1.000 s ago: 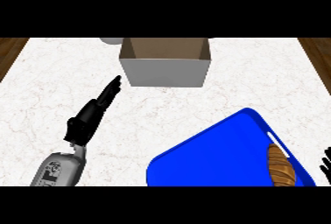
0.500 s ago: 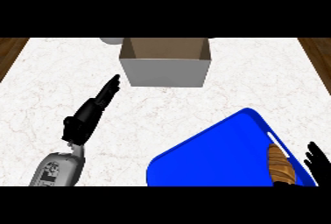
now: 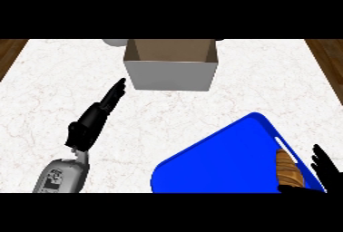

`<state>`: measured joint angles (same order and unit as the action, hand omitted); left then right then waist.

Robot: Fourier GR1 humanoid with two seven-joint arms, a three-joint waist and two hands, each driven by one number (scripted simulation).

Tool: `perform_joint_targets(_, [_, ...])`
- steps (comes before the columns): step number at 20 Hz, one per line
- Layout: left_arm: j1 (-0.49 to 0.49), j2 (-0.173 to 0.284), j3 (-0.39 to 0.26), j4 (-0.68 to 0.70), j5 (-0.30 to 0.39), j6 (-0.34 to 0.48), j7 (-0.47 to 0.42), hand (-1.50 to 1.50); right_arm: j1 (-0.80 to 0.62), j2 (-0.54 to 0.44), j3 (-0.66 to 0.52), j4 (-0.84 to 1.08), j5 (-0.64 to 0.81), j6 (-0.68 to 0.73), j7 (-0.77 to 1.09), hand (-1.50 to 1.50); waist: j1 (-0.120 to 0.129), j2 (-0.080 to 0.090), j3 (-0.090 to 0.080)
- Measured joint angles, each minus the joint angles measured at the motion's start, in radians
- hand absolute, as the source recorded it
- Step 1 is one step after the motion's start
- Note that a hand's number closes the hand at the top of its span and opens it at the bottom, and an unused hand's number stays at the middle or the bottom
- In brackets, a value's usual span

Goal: Pick the croissant from the tray and place it in the cardboard box

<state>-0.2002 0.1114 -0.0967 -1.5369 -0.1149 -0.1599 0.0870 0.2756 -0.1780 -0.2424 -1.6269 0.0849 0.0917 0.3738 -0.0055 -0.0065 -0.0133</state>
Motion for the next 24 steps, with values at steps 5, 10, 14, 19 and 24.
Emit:
perform_joint_targets(5, [0.009,-0.007,-0.001,-0.029,0.000,-0.005,0.020,0.00,-0.007,0.008,0.005,0.024,0.027,-0.002,-0.035,1.50,-0.002,-0.003,-0.007])
perform_joint_targets(10, [0.000,-0.018,0.001,-0.013,-0.011,0.001,0.016,0.00,-0.016,0.009,0.002,0.058,0.078,-0.033,-0.092,1.50,-0.004,-0.004,-0.012])
perform_joint_targets(14, [-0.004,-0.021,-0.011,-0.008,-0.020,-0.005,0.004,0.00,-0.065,0.002,0.126,0.018,0.252,-0.078,-0.098,1.50,0.024,0.003,-0.003])
perform_joint_targets(19, [-0.030,-0.038,-0.057,-0.003,-0.024,-0.034,0.003,0.00,-0.233,-0.092,0.362,-0.033,0.545,-0.044,-0.101,1.50,0.134,0.017,-0.005])
perform_joint_targets(24, [-0.051,-0.048,-0.071,0.014,-0.028,-0.040,0.006,0.00,-0.437,-0.074,0.576,-0.030,0.845,-0.036,0.023,1.50,0.146,0.015,-0.001])
